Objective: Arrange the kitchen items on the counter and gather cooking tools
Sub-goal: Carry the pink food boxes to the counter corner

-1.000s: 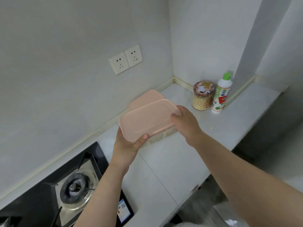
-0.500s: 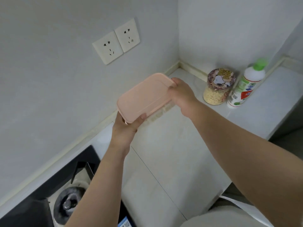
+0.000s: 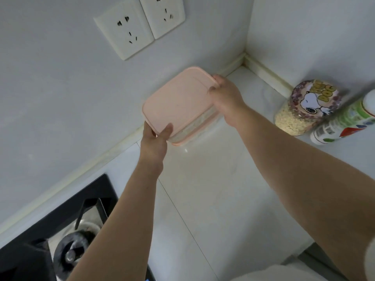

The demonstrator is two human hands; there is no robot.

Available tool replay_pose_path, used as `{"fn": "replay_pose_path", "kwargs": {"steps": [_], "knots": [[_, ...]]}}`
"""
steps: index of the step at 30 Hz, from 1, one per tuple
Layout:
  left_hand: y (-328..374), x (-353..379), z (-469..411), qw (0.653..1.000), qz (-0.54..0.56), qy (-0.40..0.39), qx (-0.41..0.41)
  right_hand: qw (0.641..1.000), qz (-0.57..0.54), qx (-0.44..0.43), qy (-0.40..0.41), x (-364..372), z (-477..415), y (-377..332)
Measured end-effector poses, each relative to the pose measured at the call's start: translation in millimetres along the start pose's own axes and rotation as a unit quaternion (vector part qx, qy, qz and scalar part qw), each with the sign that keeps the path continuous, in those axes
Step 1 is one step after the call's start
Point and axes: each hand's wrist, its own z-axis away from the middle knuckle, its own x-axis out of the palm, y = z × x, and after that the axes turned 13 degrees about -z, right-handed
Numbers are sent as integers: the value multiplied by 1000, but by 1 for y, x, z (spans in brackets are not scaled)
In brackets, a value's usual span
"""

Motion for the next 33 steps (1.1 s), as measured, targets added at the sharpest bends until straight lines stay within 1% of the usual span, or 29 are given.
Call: {"fn": "replay_pose_path", "kwargs": {"steps": [7, 14, 16, 19, 22, 25, 30, 31, 33], "knots": [[-5, 12, -12, 1000, -3, -1, 13, 1000, 3, 6, 14, 0, -9, 20], [-5, 16, -11, 1000, 1, 16, 8, 999, 20, 5, 38, 6, -12, 27], [-6, 19, -10, 1000, 11, 13, -14, 999, 0, 6, 52, 6, -9, 29], [-4, 22, -4, 996, 57, -20, -65, 997, -41, 9, 68, 11, -3, 31], [-2, 23, -6, 992, 105, -2, -73, 996, -49, 5, 73, 15, -2, 29], [1, 24, -9, 989, 122, 16, -77, 997, -43, 13, 66, 19, -5, 25], [6, 21, -2, 990, 105, 8, -97, 998, -42, 31, 44, 13, -1, 22], [7, 20, -1, 990, 92, 4, -105, 997, -52, 41, 49, 12, 2, 20], [10, 15, 5, 989, 67, 6, -129, 990, -84, 66, 86, 14, 13, 16]]}}
